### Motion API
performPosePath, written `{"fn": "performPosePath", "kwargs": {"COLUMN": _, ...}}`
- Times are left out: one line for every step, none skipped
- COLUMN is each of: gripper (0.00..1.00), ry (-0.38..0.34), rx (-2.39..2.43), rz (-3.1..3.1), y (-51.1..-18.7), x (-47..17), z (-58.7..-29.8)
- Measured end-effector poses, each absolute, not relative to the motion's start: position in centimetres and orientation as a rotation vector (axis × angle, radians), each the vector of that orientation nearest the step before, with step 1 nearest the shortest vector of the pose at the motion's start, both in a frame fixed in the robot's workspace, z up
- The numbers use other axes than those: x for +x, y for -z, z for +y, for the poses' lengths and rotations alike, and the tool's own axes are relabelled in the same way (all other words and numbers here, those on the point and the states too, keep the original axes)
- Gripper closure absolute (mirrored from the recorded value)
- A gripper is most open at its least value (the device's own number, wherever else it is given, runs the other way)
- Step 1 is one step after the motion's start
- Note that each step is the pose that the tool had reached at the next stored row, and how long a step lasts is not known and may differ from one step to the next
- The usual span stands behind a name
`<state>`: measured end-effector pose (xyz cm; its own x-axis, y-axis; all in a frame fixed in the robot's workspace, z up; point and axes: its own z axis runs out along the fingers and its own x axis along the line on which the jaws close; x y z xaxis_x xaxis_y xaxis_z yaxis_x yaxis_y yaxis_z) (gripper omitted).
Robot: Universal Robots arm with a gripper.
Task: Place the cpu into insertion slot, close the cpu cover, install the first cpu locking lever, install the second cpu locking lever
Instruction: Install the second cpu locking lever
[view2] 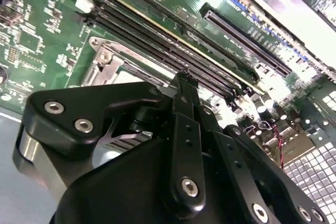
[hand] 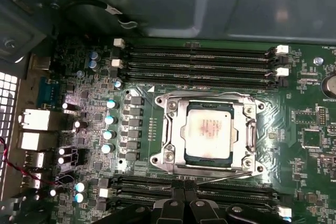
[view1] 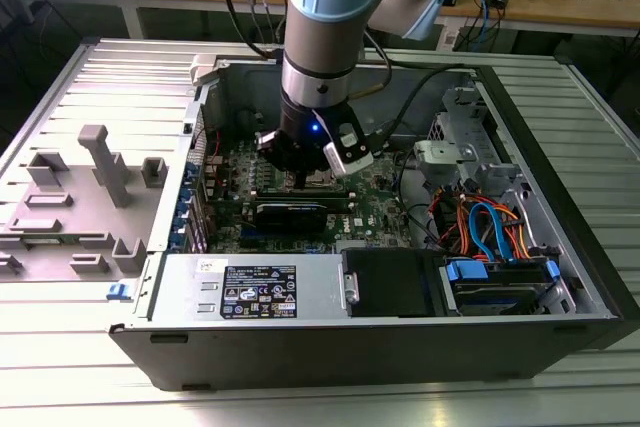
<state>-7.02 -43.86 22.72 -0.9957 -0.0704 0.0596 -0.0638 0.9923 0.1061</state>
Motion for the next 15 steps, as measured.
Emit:
{"fn": "performPosePath", "kwargs": {"gripper": 0.89, "ry": 0.163, "rx": 0.104, "rz": -3.072, "y": -22.5, "x": -7.2, "z": -43.9}}
{"fn": "performPosePath", "kwargs": {"gripper": 0.89, "ry": 0.165, "rx": 0.104, "rz": -3.072, "y": -22.4, "x": -7.3, "z": -43.9}}
{"fn": "performPosePath", "kwargs": {"gripper": 0.89, "ry": 0.168, "rx": 0.105, "rz": -3.072, "y": -22.2, "x": -7.5, "z": -43.9}}
{"fn": "performPosePath", "kwargs": {"gripper": 0.89, "ry": 0.173, "rx": 0.107, "rz": -3.072, "y": -21.9, "x": -7.8, "z": -43.9}}
{"fn": "performPosePath", "kwargs": {"gripper": 0.89, "ry": 0.178, "rx": 0.11, "rz": -3.071, "y": -21.7, "x": -8.1, "z": -43.9}}
{"fn": "performPosePath", "kwargs": {"gripper": 0.89, "ry": 0.185, "rx": 0.116, "rz": -3.071, "y": -21.5, "x": -8.3, "z": -43.9}}
{"fn": "performPosePath", "kwargs": {"gripper": 0.89, "ry": 0.192, "rx": 0.122, "rz": -3.072, "y": -21.4, "x": -8.4, "z": -43.9}}
{"fn": "performPosePath", "kwargs": {"gripper": 0.89, "ry": 0.198, "rx": 0.126, "rz": -3.073, "y": -21.4, "x": -8.5, "z": -43.9}}
{"fn": "performPosePath", "kwargs": {"gripper": 0.89, "ry": 0.202, "rx": 0.129, "rz": -3.077, "y": -21.3, "x": -8.8, "z": -43.9}}
{"fn": "performPosePath", "kwargs": {"gripper": 0.89, "ry": 0.204, "rx": 0.13, "rz": -3.079, "y": -21.2, "x": -8.9, "z": -43.9}}
{"fn": "performPosePath", "kwargs": {"gripper": 0.89, "ry": 0.204, "rx": 0.131, "rz": -3.079, "y": -21.1, "x": -8.9, "z": -43.9}}
{"fn": "performPosePath", "kwargs": {"gripper": 0.89, "ry": 0.204, "rx": 0.132, "rz": -3.079, "y": -21.1, "x": -8.9, "z": -43.9}}
{"fn": "performPosePath", "kwargs": {"gripper": 0.89, "ry": 0.206, "rx": 0.132, "rz": -3.079, "y": -21.1, "x": -8.9, "z": -43.9}}
{"fn": "performPosePath", "kwargs": {"gripper": 0.89, "ry": 0.206, "rx": 0.132, "rz": -3.079, "y": -21.1, "x": -8.9, "z": -43.9}}
{"fn": "performPosePath", "kwargs": {"gripper": 0.89, "ry": 0.207, "rx": 0.131, "rz": -3.079, "y": -21.1, "x": -8.9, "z": -43.9}}
